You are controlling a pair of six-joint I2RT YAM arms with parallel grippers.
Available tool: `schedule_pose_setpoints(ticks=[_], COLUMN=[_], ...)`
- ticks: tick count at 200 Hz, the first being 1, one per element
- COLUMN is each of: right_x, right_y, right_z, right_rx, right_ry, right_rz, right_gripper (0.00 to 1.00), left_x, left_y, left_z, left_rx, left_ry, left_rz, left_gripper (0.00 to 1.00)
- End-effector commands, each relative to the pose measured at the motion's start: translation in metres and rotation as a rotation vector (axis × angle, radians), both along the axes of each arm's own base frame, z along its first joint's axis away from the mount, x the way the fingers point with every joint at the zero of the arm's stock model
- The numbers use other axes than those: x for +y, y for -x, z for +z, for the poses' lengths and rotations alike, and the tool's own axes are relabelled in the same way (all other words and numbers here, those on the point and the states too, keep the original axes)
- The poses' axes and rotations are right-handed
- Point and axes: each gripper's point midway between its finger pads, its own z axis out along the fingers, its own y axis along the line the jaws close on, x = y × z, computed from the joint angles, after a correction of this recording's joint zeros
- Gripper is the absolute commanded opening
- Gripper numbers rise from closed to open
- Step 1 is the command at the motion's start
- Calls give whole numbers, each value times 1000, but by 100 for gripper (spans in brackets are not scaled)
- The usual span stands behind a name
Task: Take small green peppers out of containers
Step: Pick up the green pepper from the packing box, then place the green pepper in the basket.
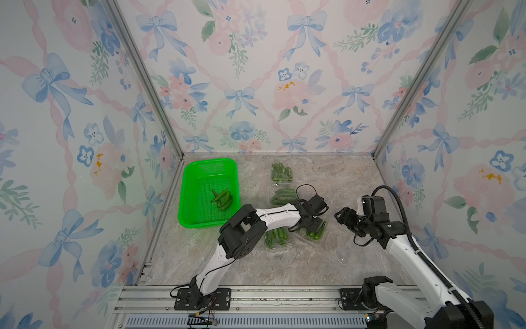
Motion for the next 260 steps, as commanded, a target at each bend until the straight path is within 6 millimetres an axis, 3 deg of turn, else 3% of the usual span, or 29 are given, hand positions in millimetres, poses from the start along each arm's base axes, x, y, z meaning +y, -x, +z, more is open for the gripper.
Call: schedule_pose_setpoints(ticks=[1,50,108,146,179,205,229,260], right_x=[1,10,23,60,110,154,194,247], right_y=[3,-2,-27,-51,-74,-87,-92,-88], right_z=[-3,1,36,61,80,91,92,89], right_rx=[1,-8,-65,-129,-158,-173,-162,-142], right_ry=[-9,-48,-31,-98,-114,-120,-132,-146], right_rz=[17,46,90,181,298,394,472,584], right_gripper=[73,74,74,74,74,74,73,73], left_x=[5,7,1,23,77,140,215,316], left_y=[0,-4,0,-10,-34,-55,-72,-85], left_z=[-5,40,95,143,191,216,216,195], left_rx=[7,-58,-113,-210,-301,-361,-376,-332], left_ry=[-20,34,128,164,199,205,189,175], left_rz=[5,26,8,49,158,289,472,693], left_gripper=[14,10,8,7,8,9,10,11])
